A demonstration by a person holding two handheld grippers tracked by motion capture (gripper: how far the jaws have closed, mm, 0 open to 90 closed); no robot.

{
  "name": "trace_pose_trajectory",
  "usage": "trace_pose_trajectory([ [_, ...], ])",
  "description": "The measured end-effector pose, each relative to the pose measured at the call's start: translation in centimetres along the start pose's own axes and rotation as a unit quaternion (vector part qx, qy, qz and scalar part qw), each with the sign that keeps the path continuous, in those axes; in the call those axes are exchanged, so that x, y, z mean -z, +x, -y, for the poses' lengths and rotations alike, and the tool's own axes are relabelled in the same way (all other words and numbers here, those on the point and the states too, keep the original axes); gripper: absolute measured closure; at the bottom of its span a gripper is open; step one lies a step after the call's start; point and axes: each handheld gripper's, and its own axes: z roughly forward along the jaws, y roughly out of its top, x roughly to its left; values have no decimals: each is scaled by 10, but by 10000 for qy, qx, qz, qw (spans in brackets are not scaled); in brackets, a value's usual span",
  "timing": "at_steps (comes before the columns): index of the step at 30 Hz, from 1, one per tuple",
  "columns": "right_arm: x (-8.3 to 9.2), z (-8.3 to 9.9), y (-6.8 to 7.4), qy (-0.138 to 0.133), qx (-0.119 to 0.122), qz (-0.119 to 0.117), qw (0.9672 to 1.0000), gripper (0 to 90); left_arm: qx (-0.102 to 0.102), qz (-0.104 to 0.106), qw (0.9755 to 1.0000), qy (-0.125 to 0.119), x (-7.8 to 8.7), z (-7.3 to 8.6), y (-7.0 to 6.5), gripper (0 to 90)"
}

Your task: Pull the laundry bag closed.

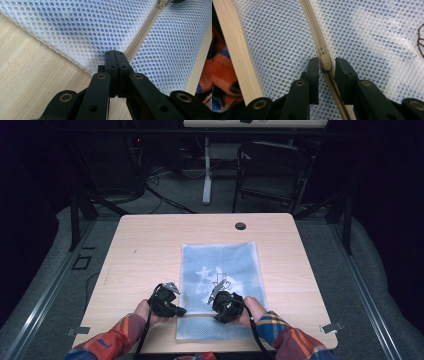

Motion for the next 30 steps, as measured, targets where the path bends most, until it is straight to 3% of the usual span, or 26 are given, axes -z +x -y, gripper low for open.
trace_pose_trajectory([
  [7, -13, -6, 1, 103, 151, -63, 9998, 774, -3, 59, 10000, 11, 0, 0, 1, 900],
  [11, -14, -6, -1, 31, 107, -139, 9998, 805, 7, 66, 10000, -2, 0, 0, 1, 900],
  [23, -9, -8, 4, 227, 359, 83, 9991, 827, 7, 87, 10000, -11, 0, 0, 2, 900],
  [30, -5, -4, 1, 292, 321, 67, 9990, 828, 26, 98, 9999, -5, 0, 0, 2, 900],
])
